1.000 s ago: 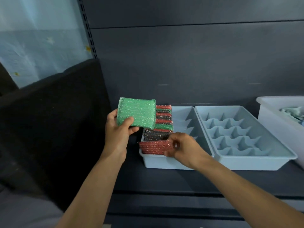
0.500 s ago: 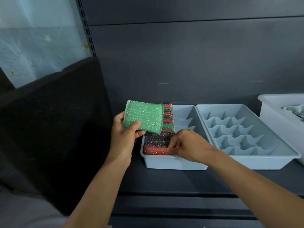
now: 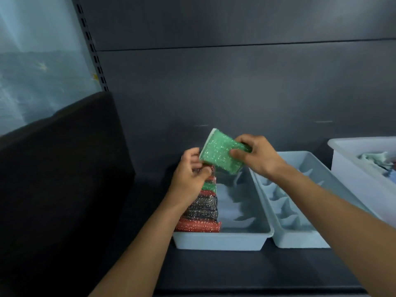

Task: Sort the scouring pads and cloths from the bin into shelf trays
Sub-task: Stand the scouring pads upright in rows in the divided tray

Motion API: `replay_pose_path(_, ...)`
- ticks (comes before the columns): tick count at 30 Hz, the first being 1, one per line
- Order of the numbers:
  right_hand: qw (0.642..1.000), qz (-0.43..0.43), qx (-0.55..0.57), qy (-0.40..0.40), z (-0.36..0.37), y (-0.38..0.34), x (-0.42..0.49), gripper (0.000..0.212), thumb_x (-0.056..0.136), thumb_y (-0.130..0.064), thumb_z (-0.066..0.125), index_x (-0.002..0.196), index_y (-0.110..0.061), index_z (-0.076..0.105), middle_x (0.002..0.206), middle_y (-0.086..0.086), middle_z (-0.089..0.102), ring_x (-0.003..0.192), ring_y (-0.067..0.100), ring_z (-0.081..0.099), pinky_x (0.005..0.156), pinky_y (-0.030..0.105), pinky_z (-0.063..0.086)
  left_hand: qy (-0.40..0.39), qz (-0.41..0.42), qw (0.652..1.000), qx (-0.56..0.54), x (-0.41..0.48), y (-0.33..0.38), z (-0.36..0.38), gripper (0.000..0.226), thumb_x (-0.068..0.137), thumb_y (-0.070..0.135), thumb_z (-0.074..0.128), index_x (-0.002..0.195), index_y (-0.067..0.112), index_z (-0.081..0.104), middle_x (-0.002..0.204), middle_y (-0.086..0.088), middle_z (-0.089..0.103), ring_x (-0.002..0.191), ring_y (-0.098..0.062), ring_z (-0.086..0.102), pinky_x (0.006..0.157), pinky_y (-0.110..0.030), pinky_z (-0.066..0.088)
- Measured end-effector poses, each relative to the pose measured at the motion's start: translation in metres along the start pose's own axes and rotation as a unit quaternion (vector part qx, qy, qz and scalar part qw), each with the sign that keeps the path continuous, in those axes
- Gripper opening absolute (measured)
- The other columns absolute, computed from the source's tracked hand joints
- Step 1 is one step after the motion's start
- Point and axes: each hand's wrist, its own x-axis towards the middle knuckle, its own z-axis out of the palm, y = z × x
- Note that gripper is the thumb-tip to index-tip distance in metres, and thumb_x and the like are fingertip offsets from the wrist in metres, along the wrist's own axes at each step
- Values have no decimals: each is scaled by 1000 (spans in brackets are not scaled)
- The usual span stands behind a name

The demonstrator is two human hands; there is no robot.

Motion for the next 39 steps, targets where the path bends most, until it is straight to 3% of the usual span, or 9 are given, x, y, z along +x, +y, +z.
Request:
replay_pose_path(2,994,16,-94,54,-5,20,19,11,85,-15,69,95,-16,64,85,2,67,81,22,61,72,30,48,-49,26,973,225,19,-12,3,65,95,32,59,150,22,27,148,1,39,137,-17,38,111,-35,33)
replay_pose_path(4,977,37,-201,63,-4,39,35,25,84,-20,68,108,-17,61,103,7,67,98,31,61,79,35,47,-111,26,919,376,34,-23,8,76,97,49,48,156,23,9,164,2,11,150,-18,10,120,-40,8)
replay_pose_path(8,950,22,-311,-7,16,58,56,27,88,-28,63,114,-24,58,111,7,67,104,33,60,78,35,46,-179,-35,860,476,50,-44,17,79,97,64,28,156,25,-5,164,1,-11,151,-18,-10,120,-43,-6)
replay_pose_path(18,895,-14,-441,-66,41,83,76,34,89,-20,57,123,-24,60,124,2,57,122,24,48,91,35,44,-168,-32,852,494,50,-47,20,74,97,63,27,156,26,1,165,3,-5,151,-17,-6,121,-44,-4)
replay_pose_path(23,914,-13,-393,-97,33,79,68,50,88,-32,63,135,-21,47,129,7,49,124,28,43,97,38,42,-184,-52,854,484,50,-37,18,76,97,63,30,156,25,1,165,2,-3,151,-18,-4,122,-46,-1)
replay_pose_path(25,935,-6,-341,-101,21,75,56,58,87,-39,64,138,-21,43,130,7,46,126,28,41,100,40,40,-174,-62,874,449,50,-23,20,78,96,61,37,156,23,4,165,-1,3,151,-21,2,121,-45,4)
replay_pose_path(30,963,-25,-267,-42,-40,76,8,40,88,-35,64,125,-21,58,125,4,53,119,25,45,98,36,39,-93,37,923,370,44,15,62,68,94,48,52,151,19,28,153,-6,38,141,-23,32,115,-36,25)
replay_pose_path(36,969,22,-240,48,-143,114,-44,24,86,-30,66,109,-19,67,105,0,61,104,25,55,91,38,44,-170,120,946,247,45,65,176,58,93,38,61,144,22,40,139,4,54,131,-16,45,104,-23,29)
replay_pose_path(39,962,65,-251,90,-198,146,-64,22,85,-27,68,105,-18,69,104,5,65,103,27,57,91,40,45,-229,140,943,196,44,94,237,53,94,38,60,142,27,42,138,8,54,125,-15,50,104,-28,37)
